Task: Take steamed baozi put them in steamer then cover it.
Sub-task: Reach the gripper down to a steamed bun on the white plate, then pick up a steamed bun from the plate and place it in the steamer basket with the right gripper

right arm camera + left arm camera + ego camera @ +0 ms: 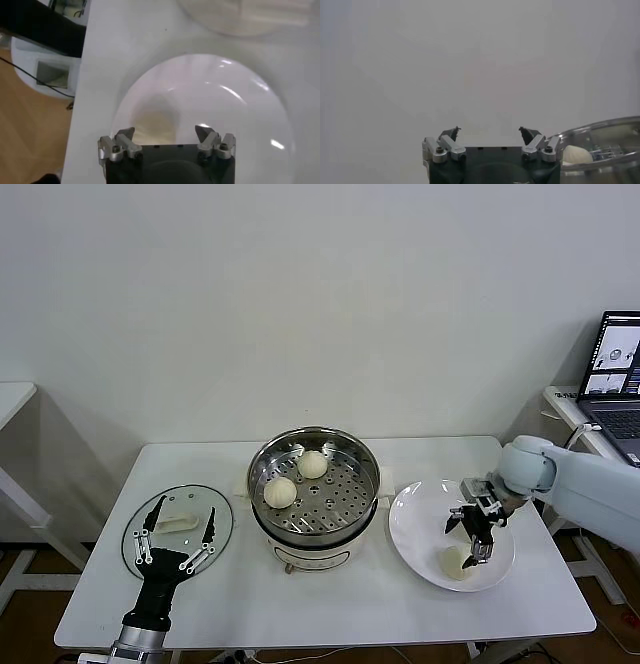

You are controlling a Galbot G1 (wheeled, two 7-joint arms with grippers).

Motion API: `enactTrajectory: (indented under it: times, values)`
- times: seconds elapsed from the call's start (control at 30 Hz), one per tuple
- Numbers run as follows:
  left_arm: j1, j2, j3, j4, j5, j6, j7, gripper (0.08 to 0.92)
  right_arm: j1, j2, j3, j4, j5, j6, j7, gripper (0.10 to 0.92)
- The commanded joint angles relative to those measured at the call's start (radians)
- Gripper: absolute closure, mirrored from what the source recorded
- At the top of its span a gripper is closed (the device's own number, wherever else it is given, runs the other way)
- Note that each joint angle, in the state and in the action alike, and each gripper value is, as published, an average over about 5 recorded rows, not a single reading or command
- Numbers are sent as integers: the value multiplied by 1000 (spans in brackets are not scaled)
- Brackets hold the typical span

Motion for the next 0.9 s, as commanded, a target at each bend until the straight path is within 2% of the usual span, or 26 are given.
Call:
enactTrajectory:
  times: [0.03,0.37,0.63,0.9]
  values:
    - [3,0,-4,4,11,-1,-1,177,-98,-3,49,-23,-34,3,19,203]
    - [3,-2,-7,4,13,-2,-2,177,-103,-4,59,-34,-48,3,26,210]
    - [1,-1,-8,2,11,-2,-2,177,-72,1,57,-30,-42,7,32,313]
    - [-2,2,-2,-9,11,5,-4,177,159,4,45,6,-52,100,-72,349]
